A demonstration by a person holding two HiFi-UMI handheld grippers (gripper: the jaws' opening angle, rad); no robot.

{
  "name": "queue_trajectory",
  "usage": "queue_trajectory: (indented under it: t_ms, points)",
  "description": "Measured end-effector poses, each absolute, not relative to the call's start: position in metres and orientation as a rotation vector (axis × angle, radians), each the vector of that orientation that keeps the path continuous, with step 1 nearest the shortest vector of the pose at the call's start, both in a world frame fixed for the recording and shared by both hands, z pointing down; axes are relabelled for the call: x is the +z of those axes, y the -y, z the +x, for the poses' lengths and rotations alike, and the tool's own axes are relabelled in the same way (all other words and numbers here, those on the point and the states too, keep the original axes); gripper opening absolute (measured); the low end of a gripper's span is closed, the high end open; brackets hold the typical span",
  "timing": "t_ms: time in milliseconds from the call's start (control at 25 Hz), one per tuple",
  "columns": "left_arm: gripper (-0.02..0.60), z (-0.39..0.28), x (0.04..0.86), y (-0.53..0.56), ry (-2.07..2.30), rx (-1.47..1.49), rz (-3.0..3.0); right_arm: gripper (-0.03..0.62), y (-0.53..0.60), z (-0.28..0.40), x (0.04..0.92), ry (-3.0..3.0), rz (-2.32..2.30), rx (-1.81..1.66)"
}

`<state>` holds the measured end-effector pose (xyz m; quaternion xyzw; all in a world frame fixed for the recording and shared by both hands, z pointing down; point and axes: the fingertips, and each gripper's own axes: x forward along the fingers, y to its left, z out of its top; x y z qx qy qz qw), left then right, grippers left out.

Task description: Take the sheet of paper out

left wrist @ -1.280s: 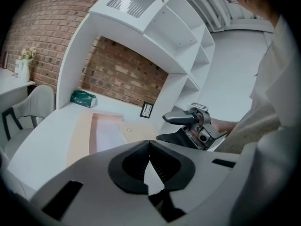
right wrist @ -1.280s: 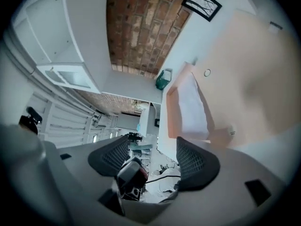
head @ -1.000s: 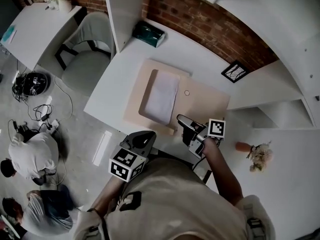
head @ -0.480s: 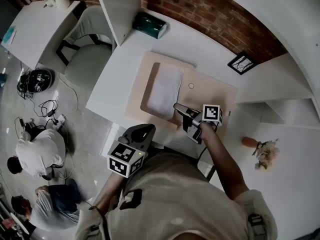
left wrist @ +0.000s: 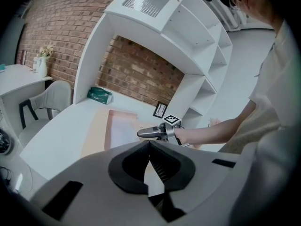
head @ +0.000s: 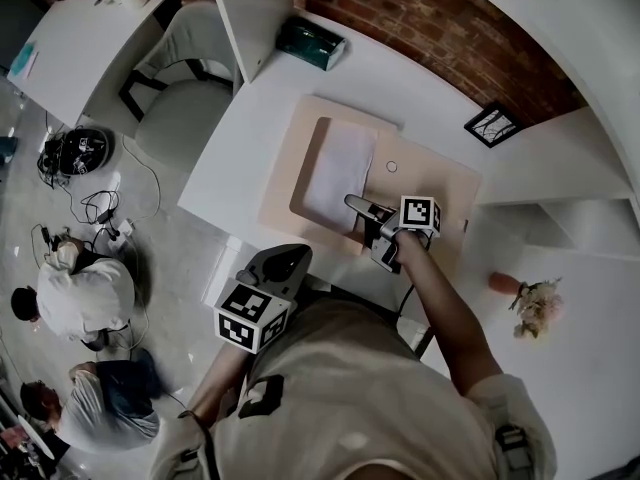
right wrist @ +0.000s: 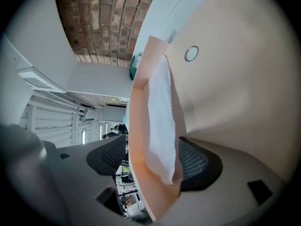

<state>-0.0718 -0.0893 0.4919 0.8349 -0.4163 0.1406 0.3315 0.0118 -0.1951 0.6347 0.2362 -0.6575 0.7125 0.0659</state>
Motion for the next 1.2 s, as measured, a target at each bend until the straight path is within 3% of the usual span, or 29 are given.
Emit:
queue_trajectory:
  t_ms: [1200]
  points:
    - [0.017, -0.103, 0.492, 0.088, 1.183, 0.327, 2.110, 0.341, 0.240, -0.043, 0.622, 2.206, 0.585, 2.053]
